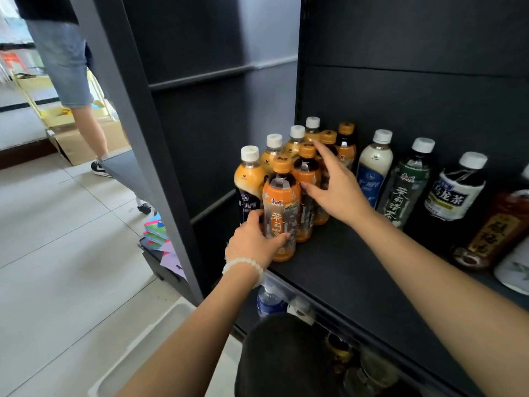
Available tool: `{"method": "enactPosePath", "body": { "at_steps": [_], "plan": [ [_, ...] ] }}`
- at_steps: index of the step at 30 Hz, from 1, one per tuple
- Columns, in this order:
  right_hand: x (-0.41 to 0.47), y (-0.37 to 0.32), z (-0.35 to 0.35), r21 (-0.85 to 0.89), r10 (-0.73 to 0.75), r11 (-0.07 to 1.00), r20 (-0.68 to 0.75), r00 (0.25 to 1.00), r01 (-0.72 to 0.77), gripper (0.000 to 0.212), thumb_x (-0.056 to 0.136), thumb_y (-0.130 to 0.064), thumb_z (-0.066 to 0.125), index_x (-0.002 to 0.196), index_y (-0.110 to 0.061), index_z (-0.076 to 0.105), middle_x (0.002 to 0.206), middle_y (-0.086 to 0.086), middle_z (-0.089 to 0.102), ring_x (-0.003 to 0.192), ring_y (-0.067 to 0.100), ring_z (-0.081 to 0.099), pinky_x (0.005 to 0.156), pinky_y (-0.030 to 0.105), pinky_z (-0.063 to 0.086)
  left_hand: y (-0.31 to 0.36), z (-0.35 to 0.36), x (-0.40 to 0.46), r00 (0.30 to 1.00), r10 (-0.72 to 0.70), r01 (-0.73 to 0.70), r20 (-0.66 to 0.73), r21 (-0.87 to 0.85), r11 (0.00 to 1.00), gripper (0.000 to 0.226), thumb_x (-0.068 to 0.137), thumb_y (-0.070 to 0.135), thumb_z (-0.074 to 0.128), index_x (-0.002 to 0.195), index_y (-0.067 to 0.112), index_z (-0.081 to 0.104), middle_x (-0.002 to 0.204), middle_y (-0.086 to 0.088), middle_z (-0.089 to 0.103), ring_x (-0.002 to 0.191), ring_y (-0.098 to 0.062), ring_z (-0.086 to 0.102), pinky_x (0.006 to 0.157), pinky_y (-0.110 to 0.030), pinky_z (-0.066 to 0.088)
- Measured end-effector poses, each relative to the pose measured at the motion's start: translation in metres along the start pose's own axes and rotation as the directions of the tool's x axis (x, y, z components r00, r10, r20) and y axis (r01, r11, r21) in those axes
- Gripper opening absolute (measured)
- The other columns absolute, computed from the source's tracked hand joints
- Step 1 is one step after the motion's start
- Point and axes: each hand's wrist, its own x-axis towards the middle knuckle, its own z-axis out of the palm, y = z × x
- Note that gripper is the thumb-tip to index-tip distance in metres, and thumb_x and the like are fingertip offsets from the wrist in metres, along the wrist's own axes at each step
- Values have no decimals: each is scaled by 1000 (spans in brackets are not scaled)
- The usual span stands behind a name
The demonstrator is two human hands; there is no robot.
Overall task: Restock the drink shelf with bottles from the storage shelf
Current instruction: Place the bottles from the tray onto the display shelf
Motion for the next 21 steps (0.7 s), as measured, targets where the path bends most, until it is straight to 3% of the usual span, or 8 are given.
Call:
{"method": "enactPosePath", "body": {
  "at_steps": [2,5,10,16,21],
  "plan": [
    [-10,-2,-2,-103,26,994,-21,999,-28,76,88,-25,63,149,-29,17,153,-1,30,138,16,33,110,38,34,-1,-4,-3,999,38,-37,-8,119,992,64,79,58,61,132,30,39,120,5,58,105,-17,59,80,-37,53],
    [-33,-5,-5,-308,38,950,-67,997,-56,57,92,-30,56,143,-22,32,144,2,39,130,20,43,100,40,44,-4,-13,-9,995,102,-91,-24,280,956,57,85,60,47,131,26,39,123,2,56,107,-21,58,82,-39,50],
    [-86,-14,-17,-552,73,832,19,997,-51,42,96,-35,46,133,-16,49,130,3,50,119,24,47,95,37,43,2,-27,-33,985,145,-173,95,547,819,43,93,53,33,118,21,47,119,-4,55,109,-27,54,80,-38,42],
    [-165,-21,-52,-664,142,744,52,989,-72,43,97,-38,40,135,-19,47,132,0,51,120,22,45,92,35,41,33,-20,-99,951,237,-310,200,631,711,42,95,50,32,120,18,45,124,-6,52,116,-29,50,83,-41,42],
    [-217,-23,-92,-692,153,715,16,988,-100,44,98,-41,37,136,-21,46,132,-1,51,120,22,45,93,36,41,66,-4,-152,932,276,-362,234,631,686,46,96,52,30,127,20,43,126,-6,51,117,-29,48,85,-40,42]
  ]
}}
